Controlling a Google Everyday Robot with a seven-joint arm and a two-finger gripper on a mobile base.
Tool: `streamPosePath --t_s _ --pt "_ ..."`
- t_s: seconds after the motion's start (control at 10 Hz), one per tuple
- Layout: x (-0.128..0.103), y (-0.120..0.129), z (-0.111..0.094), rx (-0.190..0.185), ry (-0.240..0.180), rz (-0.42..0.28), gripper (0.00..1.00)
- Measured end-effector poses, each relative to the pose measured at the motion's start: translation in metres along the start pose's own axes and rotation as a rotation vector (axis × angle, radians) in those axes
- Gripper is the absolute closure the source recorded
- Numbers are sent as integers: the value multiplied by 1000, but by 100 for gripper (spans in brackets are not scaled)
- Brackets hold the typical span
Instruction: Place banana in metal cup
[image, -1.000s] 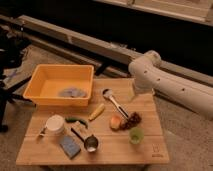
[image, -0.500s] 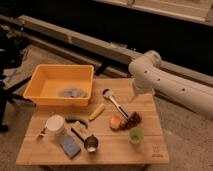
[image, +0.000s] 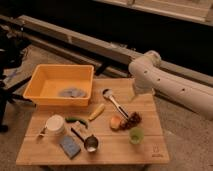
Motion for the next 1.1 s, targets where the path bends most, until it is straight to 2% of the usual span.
streamPosePath --t_s 0.7,0.9,1.1 --pt "0 0 0 -1 0 -1 20" --pt "2 -1 2 -15 -10 -5 20" --pt "10 -26 11 -13 -22 -17 20"
